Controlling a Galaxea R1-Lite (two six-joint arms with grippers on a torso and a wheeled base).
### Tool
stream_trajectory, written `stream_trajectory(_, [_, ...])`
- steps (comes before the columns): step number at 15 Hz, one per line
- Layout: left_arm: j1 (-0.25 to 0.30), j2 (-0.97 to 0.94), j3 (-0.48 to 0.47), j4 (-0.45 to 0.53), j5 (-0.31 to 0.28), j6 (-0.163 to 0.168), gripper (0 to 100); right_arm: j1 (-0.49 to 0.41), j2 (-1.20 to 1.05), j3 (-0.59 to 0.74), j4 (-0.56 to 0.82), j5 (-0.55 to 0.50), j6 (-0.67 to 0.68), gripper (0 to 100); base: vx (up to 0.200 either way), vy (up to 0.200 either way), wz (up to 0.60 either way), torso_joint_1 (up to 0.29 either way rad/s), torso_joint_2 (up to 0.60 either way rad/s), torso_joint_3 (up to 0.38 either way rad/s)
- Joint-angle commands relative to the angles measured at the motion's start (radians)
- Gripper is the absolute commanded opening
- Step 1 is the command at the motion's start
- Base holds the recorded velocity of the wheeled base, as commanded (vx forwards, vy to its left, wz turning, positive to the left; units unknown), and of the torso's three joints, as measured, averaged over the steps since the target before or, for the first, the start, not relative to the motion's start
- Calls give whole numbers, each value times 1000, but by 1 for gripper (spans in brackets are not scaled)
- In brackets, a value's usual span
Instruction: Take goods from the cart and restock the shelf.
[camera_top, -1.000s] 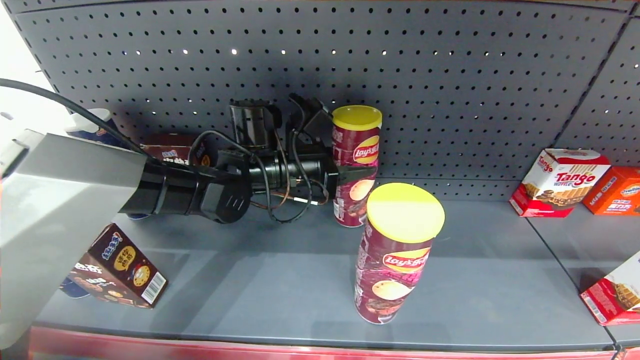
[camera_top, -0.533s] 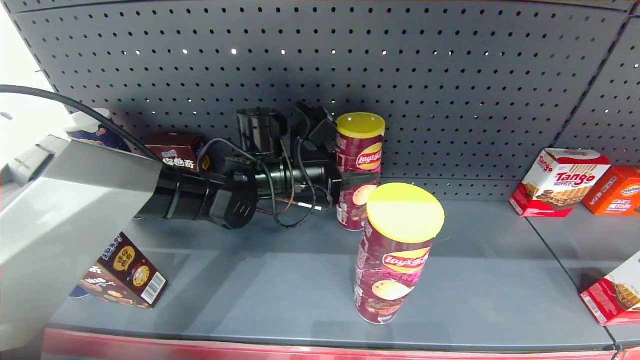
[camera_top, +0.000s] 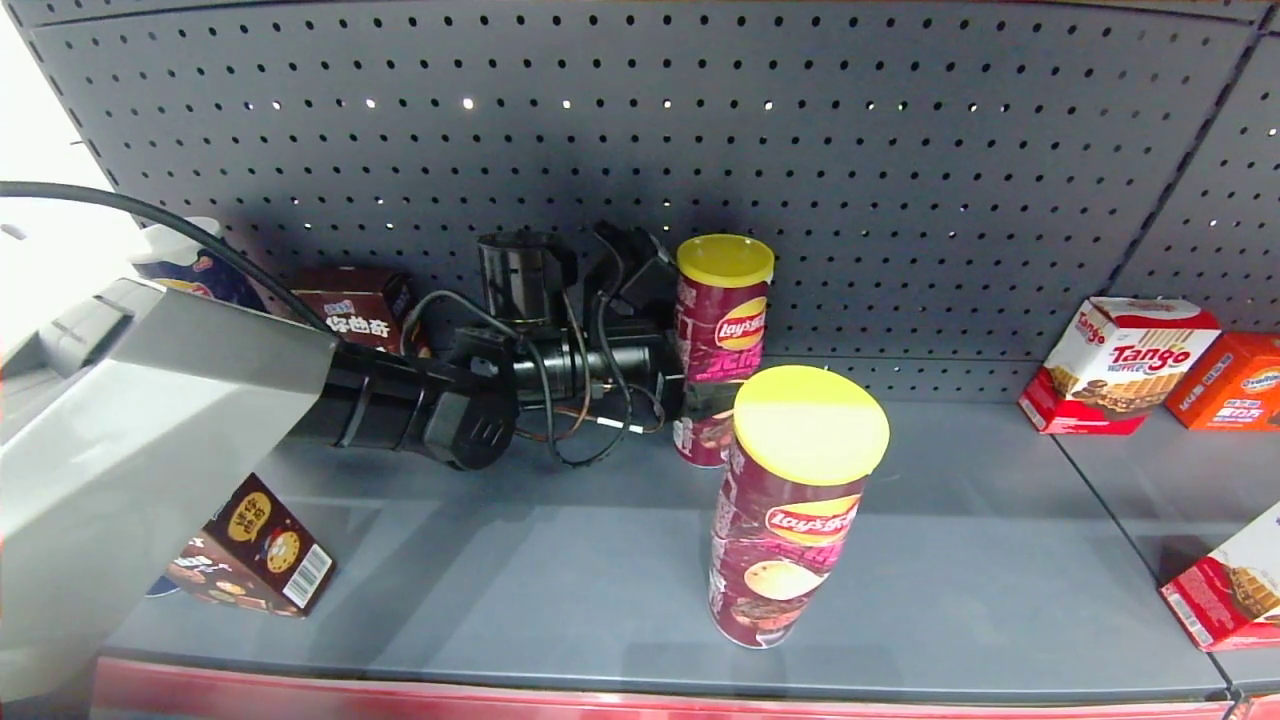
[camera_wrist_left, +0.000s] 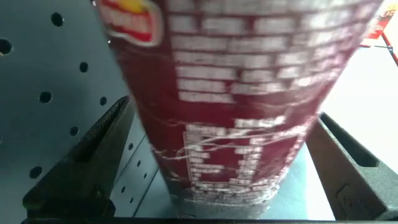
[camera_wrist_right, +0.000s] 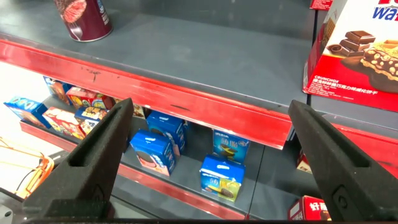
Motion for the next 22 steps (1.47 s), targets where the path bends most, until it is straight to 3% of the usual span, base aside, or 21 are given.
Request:
stream_trajectory(1, [6,-36,9,1,1,0,100,0,0,0,0,0,0,100,0,0,0,0,0,0])
stream_trajectory(5, [12,-123,135,-12,14,9,100,0,0,0,0,0,0,100,0,0,0,0,0,0])
stream_trajectory(7, [8,-151,201,-44,94,26,100,0,0,0,0,0,0,100,0,0,0,0,0,0])
stream_trajectory(10, [6,-154,208,-44,166,29,100,0,0,0,0,0,0,100,0,0,0,0,0,0])
stream_trajectory(13, [3,-152,208,-44,275,28,100,0,0,0,0,0,0,100,0,0,0,0,0,0])
stream_trajectory(22, [21,-161,222,-44,328,20,100,0,0,0,0,0,0,100,0,0,0,0,0,0])
